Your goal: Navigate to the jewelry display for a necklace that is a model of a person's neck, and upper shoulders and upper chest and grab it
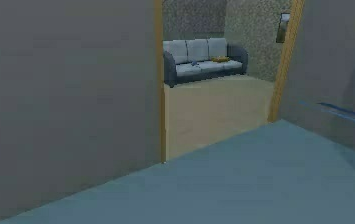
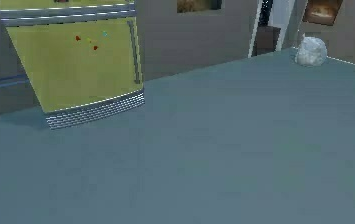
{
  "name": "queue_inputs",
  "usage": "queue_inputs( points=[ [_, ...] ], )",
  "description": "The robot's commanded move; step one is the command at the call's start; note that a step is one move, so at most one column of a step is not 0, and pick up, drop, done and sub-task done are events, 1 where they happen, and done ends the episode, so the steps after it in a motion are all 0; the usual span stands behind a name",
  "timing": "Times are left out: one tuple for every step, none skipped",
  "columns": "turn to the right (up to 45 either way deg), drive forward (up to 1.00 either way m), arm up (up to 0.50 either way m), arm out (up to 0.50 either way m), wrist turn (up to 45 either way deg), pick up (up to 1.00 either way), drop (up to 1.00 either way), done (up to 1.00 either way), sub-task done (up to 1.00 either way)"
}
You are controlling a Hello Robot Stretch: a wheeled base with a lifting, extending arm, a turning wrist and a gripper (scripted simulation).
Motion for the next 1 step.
queue_inputs(
  points=[
    [12.0, 0.0, 0.0, 0.0, 0.0, 0.0, 0.0, 0.0, 0.0]
  ],
)
